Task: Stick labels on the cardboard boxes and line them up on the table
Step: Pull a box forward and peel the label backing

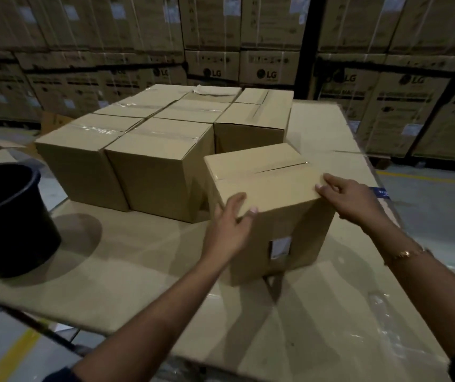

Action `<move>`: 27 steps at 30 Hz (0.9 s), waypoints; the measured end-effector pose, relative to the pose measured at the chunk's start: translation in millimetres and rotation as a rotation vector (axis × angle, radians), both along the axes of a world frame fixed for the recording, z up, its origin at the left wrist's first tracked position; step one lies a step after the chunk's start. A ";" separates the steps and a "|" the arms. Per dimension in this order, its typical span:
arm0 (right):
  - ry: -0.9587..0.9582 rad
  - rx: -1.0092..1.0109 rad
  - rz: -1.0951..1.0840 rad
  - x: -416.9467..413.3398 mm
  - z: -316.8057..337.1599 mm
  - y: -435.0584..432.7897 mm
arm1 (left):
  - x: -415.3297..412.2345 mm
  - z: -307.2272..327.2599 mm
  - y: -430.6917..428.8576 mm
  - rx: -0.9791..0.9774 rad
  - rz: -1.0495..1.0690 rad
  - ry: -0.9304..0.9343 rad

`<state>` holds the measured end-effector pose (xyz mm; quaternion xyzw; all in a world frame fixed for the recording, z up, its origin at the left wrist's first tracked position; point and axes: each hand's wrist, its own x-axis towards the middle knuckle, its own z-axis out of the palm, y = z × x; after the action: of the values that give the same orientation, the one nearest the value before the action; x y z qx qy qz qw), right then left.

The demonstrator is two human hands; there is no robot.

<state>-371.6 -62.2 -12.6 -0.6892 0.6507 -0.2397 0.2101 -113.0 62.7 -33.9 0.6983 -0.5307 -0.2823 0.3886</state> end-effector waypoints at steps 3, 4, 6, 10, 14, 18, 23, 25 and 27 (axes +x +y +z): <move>-0.053 0.024 0.007 -0.9 -12.6 36.8 | 20.0 -1.7 -11.3 -0.059 -0.025 -0.012; -0.124 0.032 0.002 -2.3 -19.4 44.2 | 23.9 -4.5 -11.0 -0.063 -0.046 -0.030; -0.362 0.034 -0.026 -5.6 -31.8 54.4 | 29.4 -10.9 -6.5 -0.080 -0.049 -0.029; -0.535 0.100 -0.040 -11.3 -55.0 65.2 | 29.4 -26.4 9.4 -0.078 -0.004 0.046; -0.544 0.228 -0.001 -10.3 -76.7 72.8 | 27.2 -49.2 22.5 -0.022 -0.004 0.040; -0.519 0.126 -0.019 -3.3 -78.0 79.4 | 28.9 -54.8 25.7 -0.076 0.023 -0.091; -0.206 -0.116 0.043 2.0 -45.1 72.7 | 27.6 -33.9 17.1 -0.204 -0.053 -0.301; -0.030 -0.168 0.093 3.5 -42.0 68.4 | 29.2 -31.7 7.4 -0.164 -0.057 -0.358; 0.058 -0.202 0.112 6.6 -39.9 64.0 | 30.3 -26.2 0.4 -0.162 -0.054 -0.422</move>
<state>-365.0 1.7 -52.5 -0.7489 0.5894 -0.2719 0.1337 -82.8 63.1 -60.1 0.6939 -0.6397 -0.0969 0.3162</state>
